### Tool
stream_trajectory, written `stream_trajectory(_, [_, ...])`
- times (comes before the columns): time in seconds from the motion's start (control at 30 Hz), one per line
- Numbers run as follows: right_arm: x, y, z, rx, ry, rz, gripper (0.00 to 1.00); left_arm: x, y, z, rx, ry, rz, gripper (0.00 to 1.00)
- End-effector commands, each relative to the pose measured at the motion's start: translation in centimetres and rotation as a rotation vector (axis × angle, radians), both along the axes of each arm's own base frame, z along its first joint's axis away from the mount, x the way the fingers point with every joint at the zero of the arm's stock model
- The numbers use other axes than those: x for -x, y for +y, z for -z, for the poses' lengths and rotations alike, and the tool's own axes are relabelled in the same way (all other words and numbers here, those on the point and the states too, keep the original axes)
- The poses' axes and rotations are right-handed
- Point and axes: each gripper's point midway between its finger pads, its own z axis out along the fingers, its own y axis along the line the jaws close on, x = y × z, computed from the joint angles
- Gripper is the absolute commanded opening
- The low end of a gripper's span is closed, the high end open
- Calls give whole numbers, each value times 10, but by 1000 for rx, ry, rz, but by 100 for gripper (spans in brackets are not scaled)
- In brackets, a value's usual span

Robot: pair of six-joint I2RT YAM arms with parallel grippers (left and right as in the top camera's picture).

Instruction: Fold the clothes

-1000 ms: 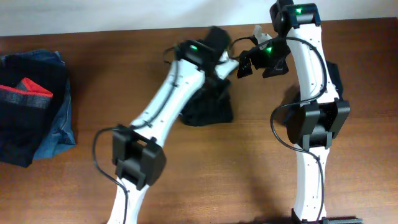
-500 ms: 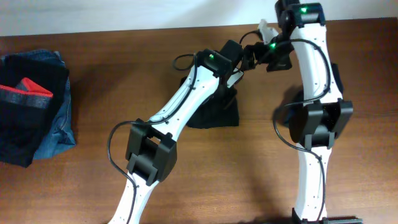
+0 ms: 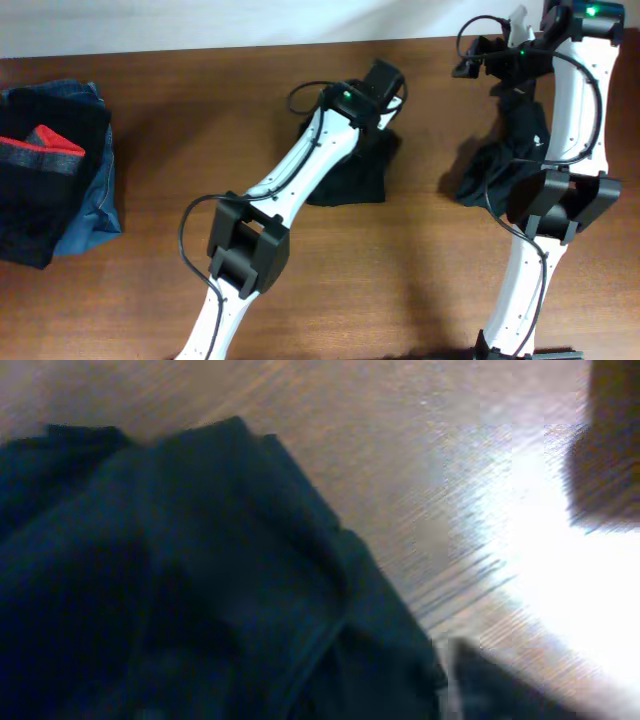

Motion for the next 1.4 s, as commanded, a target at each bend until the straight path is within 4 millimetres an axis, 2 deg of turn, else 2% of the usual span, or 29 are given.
stream_trajectory(0.0, [-2,7,-10,-19,-26,-7,99,17,-25,15,66,84,12,99])
stream_trajectory(0.1, [-2,8,-10,-20,-25,-9,99,11,-27,10,94,76,-40,99])
stream_trajectory(0.2, [-1,8,-9,-17,-24,-15,98,-12,-16,-13,144,47,-124,99])
stream_trajectory(0.3, [-1,8,-9,-18,-25,-15,99,-44,7,-71,252,-24,-179,99])
stream_trajectory(0.37, [-1,8,-9,-18,-24,-15,99,-55,17,-97,300,-54,-195,99])
stream_trajectory(0.43, [2,10,-9,-21,-10,-17,99,-69,34,-138,380,-105,-213,99])
stream_trajectory(0.5, [10,17,-6,-17,12,-64,99,-82,63,-181,470,-152,-280,99])
stream_trajectory(0.57, [22,33,-4,2,21,-181,99,-97,119,-221,548,-202,-416,99])
stream_trajectory(0.63, [23,46,0,55,26,-228,99,-106,167,-236,565,-235,-505,99])
stream_trajectory(0.7, [25,75,1,77,8,-329,99,-111,217,-240,554,-250,-600,99])
stream_trajectory(0.77, [29,103,5,134,14,-401,99,-113,265,-233,529,-235,-701,99])
stream_trajectory(0.8, [34,125,9,201,21,-458,99,-111,300,-225,506,-211,-775,99])
stream_trajectory(0.83, [36,134,10,228,23,-482,99,-110,311,-222,498,-203,-798,100])
stream_trajectory(0.93, [51,184,13,376,29,-557,99,-103,356,-214,464,-186,-894,99])
stream_trajectory(1.0, [60,206,9,400,20,-575,99,-101,369,-212,454,-183,-922,99])
stream_trajectory(1.07, [80,249,0,394,1,-605,99,-95,381,-207,425,-168,-954,99])
stream_trajectory(1.13, [95,273,1,424,-3,-640,99,-91,389,-202,370,-172,-984,99])
stream_trajectory(1.23, [106,282,12,541,11,-658,99,-88,394,-199,337,-170,-999,99])
stream_trajectory(1.37, [109,278,27,583,56,-653,100,-88,394,-199,336,-169,-999,99])
